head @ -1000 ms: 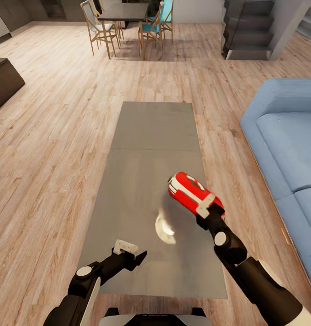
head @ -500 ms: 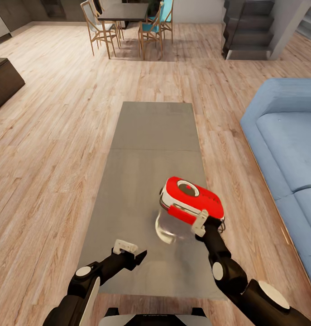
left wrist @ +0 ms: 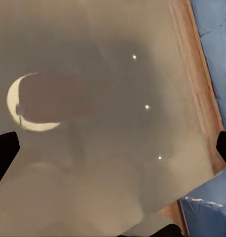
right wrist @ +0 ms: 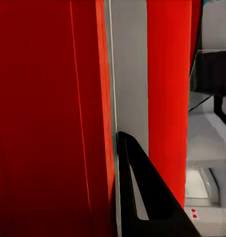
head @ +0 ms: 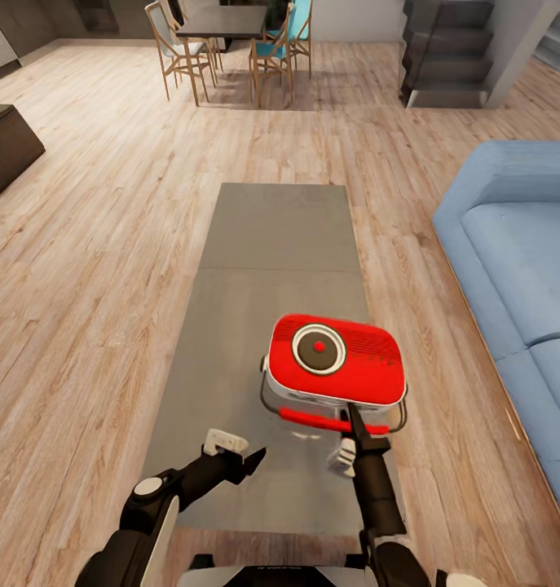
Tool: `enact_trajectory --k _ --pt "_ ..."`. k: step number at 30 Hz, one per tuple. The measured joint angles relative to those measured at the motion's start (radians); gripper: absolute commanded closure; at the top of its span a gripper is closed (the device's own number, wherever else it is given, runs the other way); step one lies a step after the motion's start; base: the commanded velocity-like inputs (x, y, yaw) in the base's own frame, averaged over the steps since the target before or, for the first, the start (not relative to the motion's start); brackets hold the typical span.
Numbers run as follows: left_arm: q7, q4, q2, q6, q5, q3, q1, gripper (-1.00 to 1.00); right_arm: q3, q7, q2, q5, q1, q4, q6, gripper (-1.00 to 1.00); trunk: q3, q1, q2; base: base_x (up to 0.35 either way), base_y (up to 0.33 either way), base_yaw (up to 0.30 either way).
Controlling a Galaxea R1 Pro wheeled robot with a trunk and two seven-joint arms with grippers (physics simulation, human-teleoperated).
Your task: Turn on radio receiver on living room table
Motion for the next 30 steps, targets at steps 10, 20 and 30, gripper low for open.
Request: enact_trajectory --k 10,20,30 --pt "-0.102 -0.039 -0.003 0.040 0.005 0.000 0.000 -1.00 0.068 -0.248 0.015 0.007 0.000 0.270 -0.007 1.00 0.000 0.000 0.000 0.000 0.000 0.000" --pt "-0.109 -0.152 0.002 0.178 0.038 0.000 -0.005 -1.00 0.092 -0.366 0.087 0.012 0.000 0.494 -0.059 1.00 0.000 0.000 0.000 0.000 0.000 0.000" --pt "-0.108 -0.159 0.003 0.390 0.158 0.001 -0.129 -1.00 0.065 -0.475 0.108 0.011 -0.009 0.545 -0.064 1.00 0.000 0.000 0.000 0.000 0.000 0.000"
